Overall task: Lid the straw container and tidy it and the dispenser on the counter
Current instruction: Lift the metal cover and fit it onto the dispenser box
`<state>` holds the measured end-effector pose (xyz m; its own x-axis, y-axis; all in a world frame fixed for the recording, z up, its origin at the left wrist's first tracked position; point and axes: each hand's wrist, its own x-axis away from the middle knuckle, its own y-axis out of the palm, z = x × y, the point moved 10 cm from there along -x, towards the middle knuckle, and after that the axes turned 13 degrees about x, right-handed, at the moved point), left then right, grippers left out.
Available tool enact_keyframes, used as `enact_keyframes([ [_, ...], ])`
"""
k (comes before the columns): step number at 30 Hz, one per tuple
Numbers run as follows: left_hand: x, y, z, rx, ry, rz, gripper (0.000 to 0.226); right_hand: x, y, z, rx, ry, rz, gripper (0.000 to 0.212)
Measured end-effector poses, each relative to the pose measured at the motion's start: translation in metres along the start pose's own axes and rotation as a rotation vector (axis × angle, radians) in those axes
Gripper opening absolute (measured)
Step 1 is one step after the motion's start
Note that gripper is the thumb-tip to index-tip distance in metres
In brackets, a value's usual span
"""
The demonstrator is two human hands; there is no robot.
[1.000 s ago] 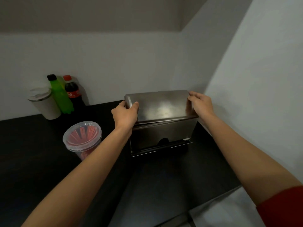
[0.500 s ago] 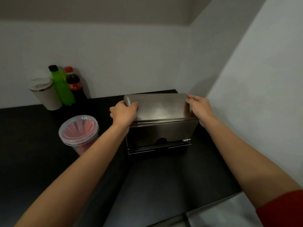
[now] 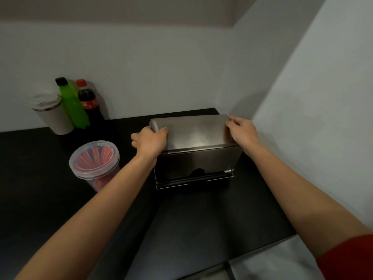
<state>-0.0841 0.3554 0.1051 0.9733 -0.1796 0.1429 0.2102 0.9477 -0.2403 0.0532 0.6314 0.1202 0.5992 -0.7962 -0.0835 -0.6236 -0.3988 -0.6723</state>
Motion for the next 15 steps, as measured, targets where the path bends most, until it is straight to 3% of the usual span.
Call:
enact_keyframes([
  [15, 0.011, 0.002, -0.005, -0.014, 0.089, 0.006, 0.049, 0.018, 0.005, -0.020, 0.268, -0.226, 0.107, 0.045],
])
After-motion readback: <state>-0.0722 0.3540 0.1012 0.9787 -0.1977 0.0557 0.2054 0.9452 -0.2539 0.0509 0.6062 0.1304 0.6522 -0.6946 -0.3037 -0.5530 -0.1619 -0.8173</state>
